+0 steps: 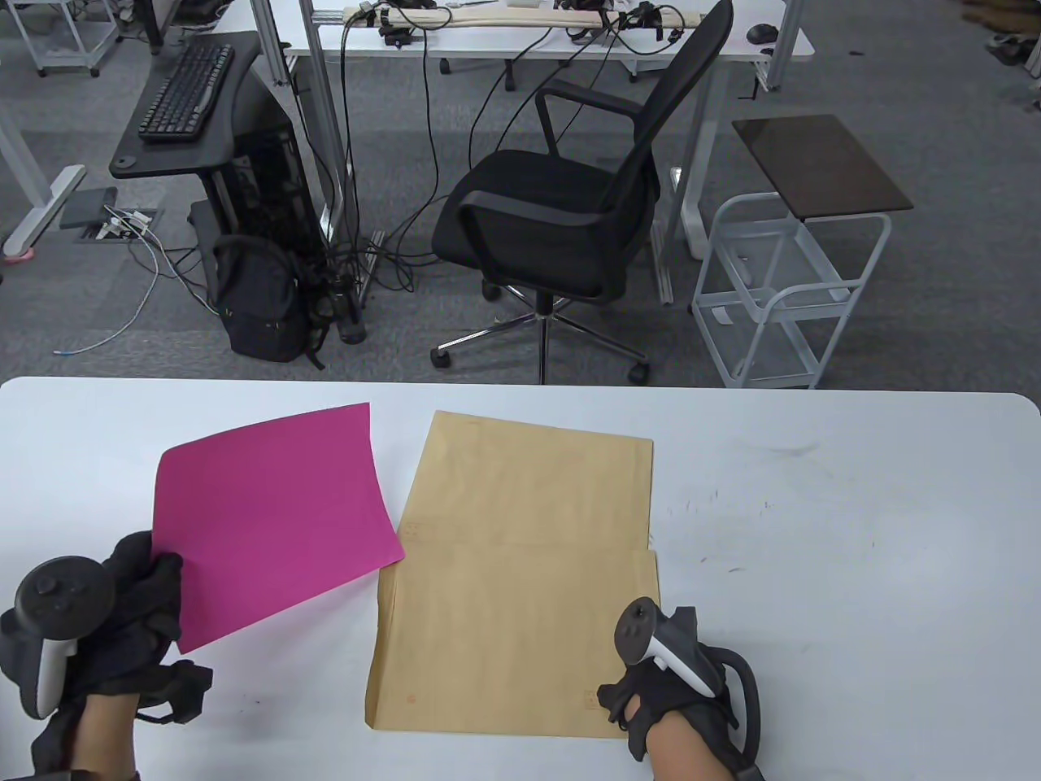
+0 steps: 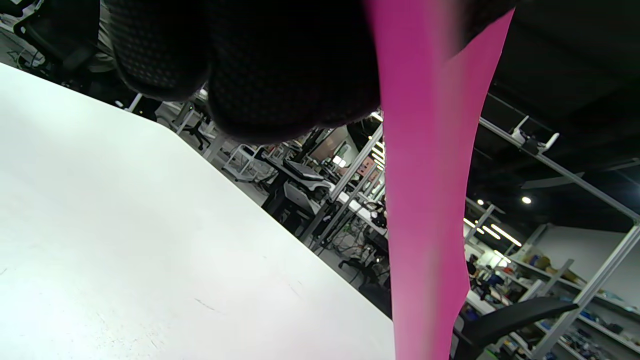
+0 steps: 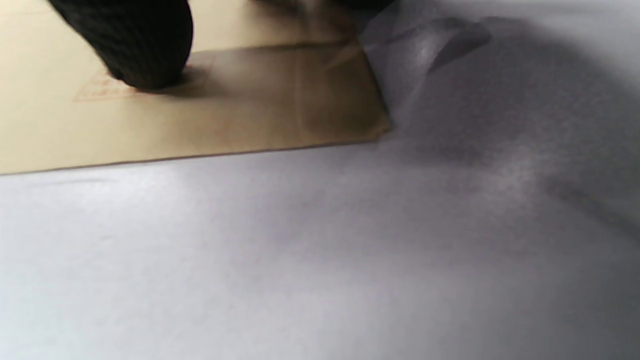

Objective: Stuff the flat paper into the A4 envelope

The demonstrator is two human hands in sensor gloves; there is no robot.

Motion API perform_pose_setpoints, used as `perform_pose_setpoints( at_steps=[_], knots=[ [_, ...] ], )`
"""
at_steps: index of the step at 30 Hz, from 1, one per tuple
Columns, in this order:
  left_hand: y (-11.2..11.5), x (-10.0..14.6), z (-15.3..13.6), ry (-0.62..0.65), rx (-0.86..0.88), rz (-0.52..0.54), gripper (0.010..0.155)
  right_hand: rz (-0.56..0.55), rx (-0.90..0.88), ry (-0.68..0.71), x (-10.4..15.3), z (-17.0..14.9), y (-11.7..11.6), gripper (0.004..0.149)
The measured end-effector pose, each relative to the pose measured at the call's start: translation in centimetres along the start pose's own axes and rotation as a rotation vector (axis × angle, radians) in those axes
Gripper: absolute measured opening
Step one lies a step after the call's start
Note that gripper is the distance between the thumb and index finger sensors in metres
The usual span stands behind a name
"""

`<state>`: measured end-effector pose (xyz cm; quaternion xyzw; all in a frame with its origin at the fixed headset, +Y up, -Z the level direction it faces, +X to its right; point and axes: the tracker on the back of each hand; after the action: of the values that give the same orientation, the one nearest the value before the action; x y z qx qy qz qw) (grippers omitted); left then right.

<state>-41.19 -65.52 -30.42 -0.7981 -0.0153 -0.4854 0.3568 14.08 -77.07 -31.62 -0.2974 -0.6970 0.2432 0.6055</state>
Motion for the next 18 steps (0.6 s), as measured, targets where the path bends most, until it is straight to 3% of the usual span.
perform_pose_setpoints(
  at_steps=[18],
  knots=[
    [0.11, -0.13, -0.77, -0.046, -0.020, -0.005, 0.044, 0.005, -0.001, 0.005, -0.01, -0.01, -0.03, 0.082]
  ],
)
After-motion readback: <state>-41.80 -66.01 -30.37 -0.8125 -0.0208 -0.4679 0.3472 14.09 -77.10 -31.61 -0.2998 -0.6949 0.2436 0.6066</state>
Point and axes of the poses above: the tracker on the back of each hand, its own z axis roughly to the thumb side, its own x axis roughly from the fingertips to the wrist, y = z × x, and after that the axes turned 14 degrees about z, right-handed
